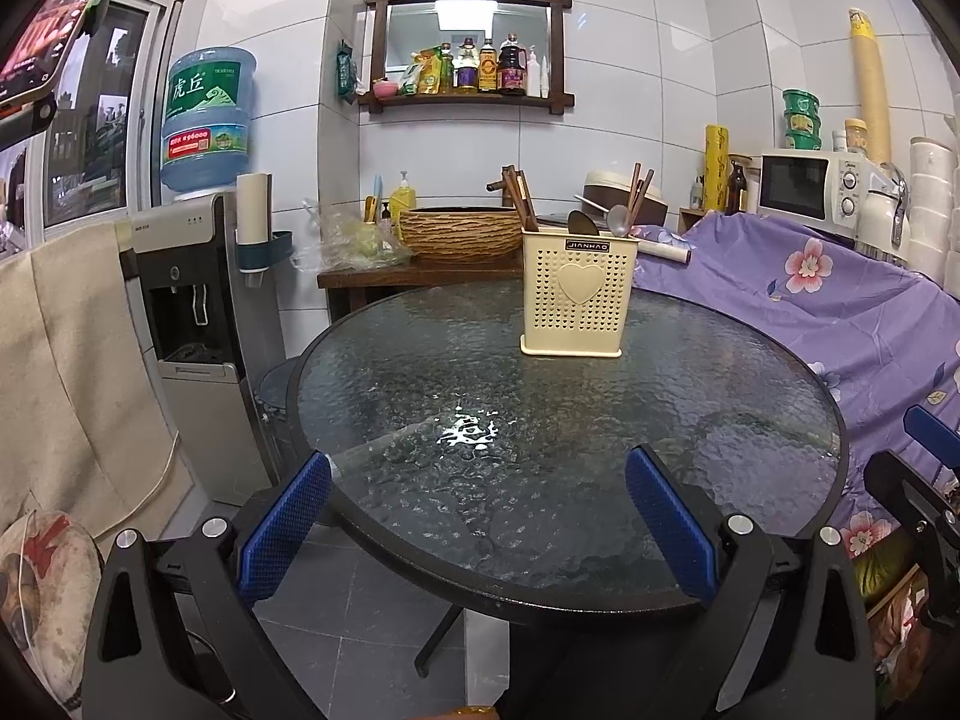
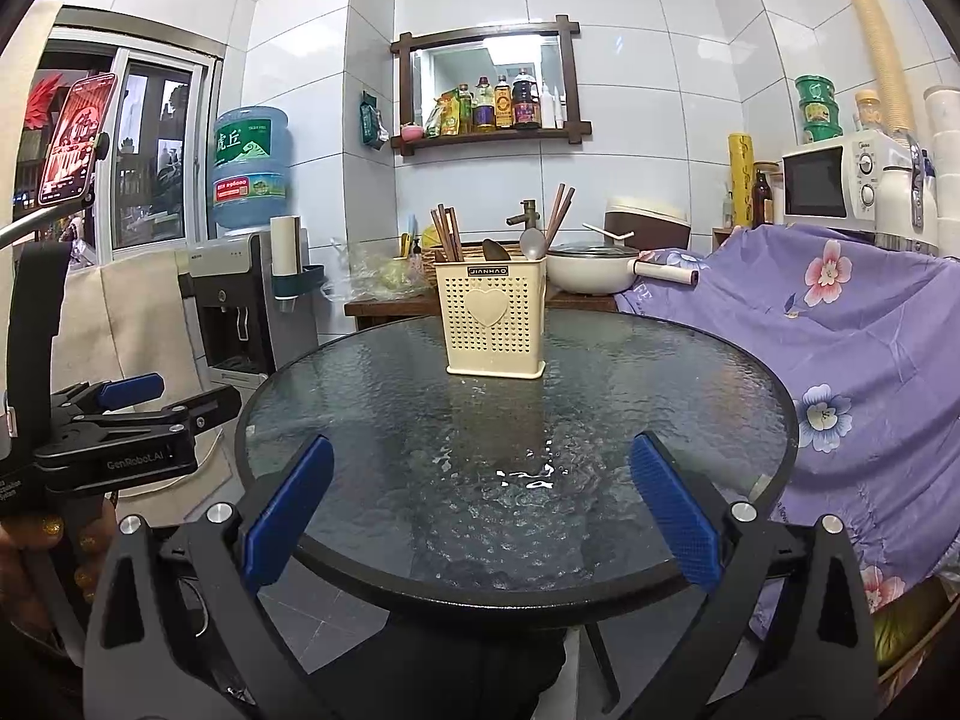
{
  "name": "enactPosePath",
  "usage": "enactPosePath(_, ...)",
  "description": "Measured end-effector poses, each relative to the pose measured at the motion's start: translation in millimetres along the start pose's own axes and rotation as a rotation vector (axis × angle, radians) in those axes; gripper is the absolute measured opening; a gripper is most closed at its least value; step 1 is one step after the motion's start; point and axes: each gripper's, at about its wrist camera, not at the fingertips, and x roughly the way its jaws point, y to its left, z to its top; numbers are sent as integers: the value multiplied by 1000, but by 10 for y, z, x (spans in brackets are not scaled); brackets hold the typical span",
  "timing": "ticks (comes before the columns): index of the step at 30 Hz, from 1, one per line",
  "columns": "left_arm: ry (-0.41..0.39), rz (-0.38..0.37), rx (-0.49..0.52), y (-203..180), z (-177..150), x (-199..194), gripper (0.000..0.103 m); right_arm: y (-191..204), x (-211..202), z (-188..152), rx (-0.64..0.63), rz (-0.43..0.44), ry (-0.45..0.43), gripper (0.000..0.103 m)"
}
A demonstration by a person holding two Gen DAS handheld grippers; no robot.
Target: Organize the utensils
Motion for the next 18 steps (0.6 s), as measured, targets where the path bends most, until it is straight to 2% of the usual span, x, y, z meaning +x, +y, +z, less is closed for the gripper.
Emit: enactPosePath(18, 5, 6, -3, -21, -20, -1, 97, 1, 23, -8, -2, 0, 6, 97)
